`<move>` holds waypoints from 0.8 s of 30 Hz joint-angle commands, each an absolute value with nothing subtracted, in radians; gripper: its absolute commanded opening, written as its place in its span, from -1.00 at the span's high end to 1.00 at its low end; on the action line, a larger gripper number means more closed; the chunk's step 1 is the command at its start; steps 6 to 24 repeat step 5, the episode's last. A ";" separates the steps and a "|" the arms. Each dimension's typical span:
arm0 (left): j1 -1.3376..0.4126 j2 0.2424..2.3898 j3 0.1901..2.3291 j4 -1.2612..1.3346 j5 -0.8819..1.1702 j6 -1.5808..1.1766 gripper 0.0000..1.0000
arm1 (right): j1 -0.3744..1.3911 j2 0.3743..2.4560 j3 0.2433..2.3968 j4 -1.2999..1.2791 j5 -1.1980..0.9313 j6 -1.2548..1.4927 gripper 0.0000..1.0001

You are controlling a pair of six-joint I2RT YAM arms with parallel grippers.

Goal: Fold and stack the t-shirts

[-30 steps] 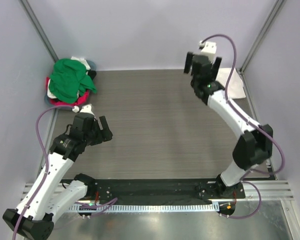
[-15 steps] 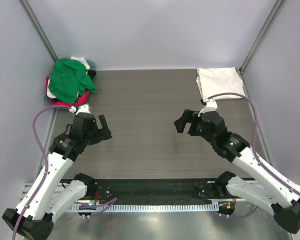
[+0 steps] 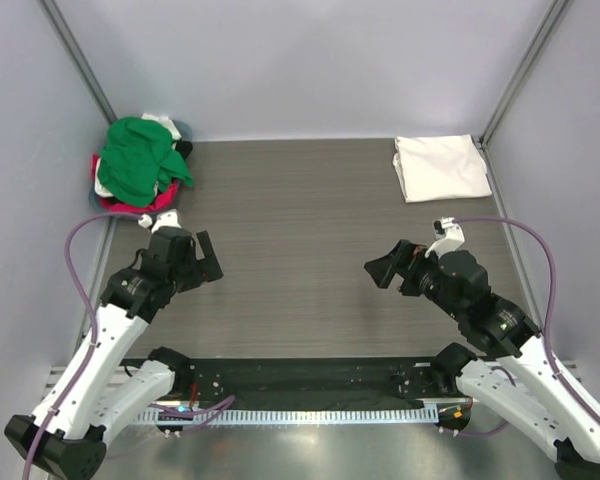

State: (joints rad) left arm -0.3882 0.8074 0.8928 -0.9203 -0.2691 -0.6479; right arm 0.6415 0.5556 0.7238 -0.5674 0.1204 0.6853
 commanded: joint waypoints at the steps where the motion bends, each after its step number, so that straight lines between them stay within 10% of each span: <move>1: -0.400 0.801 0.907 -0.930 -0.308 -0.663 -0.99 | 0.643 0.543 0.762 -0.600 0.107 0.701 -0.99; 24: -0.400 0.795 0.908 -0.930 -0.316 -0.664 -0.99 | 0.643 0.560 0.746 -0.607 0.142 0.712 -0.99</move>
